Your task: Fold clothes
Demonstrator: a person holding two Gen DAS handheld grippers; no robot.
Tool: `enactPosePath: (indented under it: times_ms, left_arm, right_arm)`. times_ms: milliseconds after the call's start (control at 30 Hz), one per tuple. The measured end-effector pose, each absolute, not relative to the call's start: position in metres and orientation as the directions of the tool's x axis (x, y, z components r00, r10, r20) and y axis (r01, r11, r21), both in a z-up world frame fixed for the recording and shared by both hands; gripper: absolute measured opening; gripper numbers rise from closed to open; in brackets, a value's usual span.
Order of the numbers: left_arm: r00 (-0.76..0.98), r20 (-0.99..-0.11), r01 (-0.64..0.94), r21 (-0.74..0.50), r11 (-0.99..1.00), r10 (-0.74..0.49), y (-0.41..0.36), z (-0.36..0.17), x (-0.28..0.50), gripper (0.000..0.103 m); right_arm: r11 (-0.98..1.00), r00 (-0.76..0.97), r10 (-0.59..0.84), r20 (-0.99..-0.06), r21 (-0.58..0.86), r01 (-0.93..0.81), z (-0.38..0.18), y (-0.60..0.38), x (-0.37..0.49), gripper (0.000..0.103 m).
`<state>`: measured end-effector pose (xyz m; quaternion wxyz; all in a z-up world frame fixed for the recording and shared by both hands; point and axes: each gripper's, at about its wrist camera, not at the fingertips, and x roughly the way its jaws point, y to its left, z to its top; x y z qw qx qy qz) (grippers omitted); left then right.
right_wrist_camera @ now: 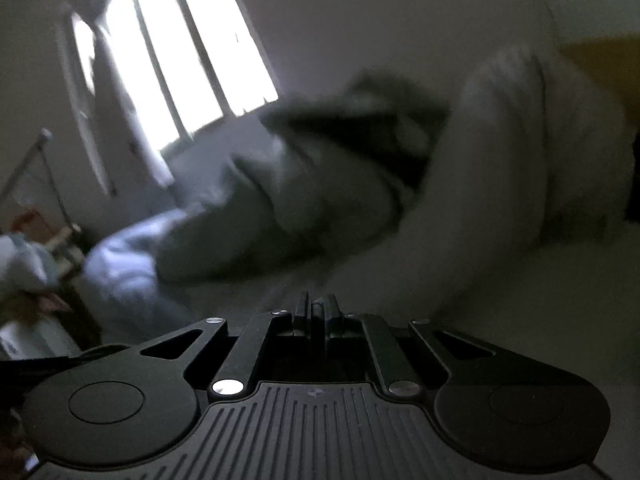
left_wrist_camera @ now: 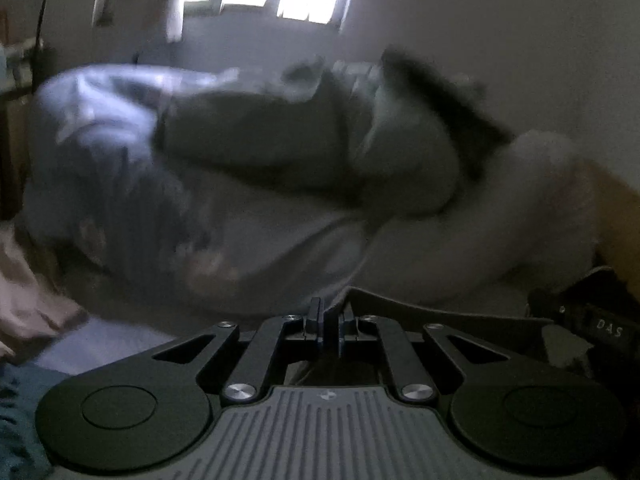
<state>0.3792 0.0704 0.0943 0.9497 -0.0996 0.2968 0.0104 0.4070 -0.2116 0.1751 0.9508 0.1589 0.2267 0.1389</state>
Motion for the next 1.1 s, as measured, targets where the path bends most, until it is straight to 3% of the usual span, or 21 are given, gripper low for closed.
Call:
enactPosePath:
  times_ms: [200,367,667,767,800,833,867,900,933,1100]
  left_arm:
    - [0.761,-0.648,-0.122,-0.156,0.980,-0.008,0.086,0.021,0.425,0.009]
    - [0.731,-0.683,-0.126,-0.120,0.985,0.010,0.091,-0.014,0.440,0.009]
    - [0.730,-0.681,-0.130,-0.060,0.990,0.055,0.106,-0.050,0.436,0.008]
    - [0.748,-0.661,-0.128,-0.064,0.990,0.054,0.116,-0.051,0.426,0.008]
    - [0.756,-0.652,-0.128,-0.069,0.989,0.053,0.120,-0.050,0.421,0.008]
    - [0.771,-0.636,-0.130,-0.093,0.987,0.041,0.126,-0.045,0.414,0.007]
    - [0.786,-0.618,-0.129,-0.118,0.985,0.029,0.132,-0.039,0.407,0.007]
    - [0.805,-0.593,-0.120,-0.144,0.982,0.012,0.140,-0.029,0.395,0.008]
    - [0.824,-0.567,-0.110,-0.170,0.979,-0.006,0.147,-0.019,0.384,0.017]
    - [0.879,-0.476,-0.078,-0.197,0.977,-0.026,0.184,0.036,0.308,0.039]
  right_arm:
    - [0.928,0.793,0.324,-0.516,0.337,-0.160,0.068,-0.186,0.478,0.007]
    - [0.944,0.747,0.304,-0.591,0.293,-0.152,0.010,-0.168,0.513,0.007]
    - [0.964,0.708,0.257,-0.657,0.221,-0.145,-0.029,-0.148,0.532,0.007]
    - [0.972,0.762,0.226,-0.607,0.190,-0.136,-0.023,-0.147,0.527,0.009]
    - [0.973,0.789,0.220,-0.574,0.192,-0.131,-0.016,-0.149,0.523,0.012]
    - [0.971,0.817,0.217,-0.535,0.201,-0.126,-0.006,-0.153,0.518,0.025]
    - [0.970,0.843,0.212,-0.494,0.212,-0.119,0.004,-0.157,0.511,0.046]
    - [0.968,0.868,0.204,-0.452,0.223,-0.111,0.016,-0.162,0.501,0.057]
    - [0.966,0.891,0.195,-0.409,0.235,-0.103,0.028,-0.168,0.491,0.069]
    - [0.941,0.912,0.263,-0.313,0.290,-0.172,0.082,-0.198,0.419,0.075]
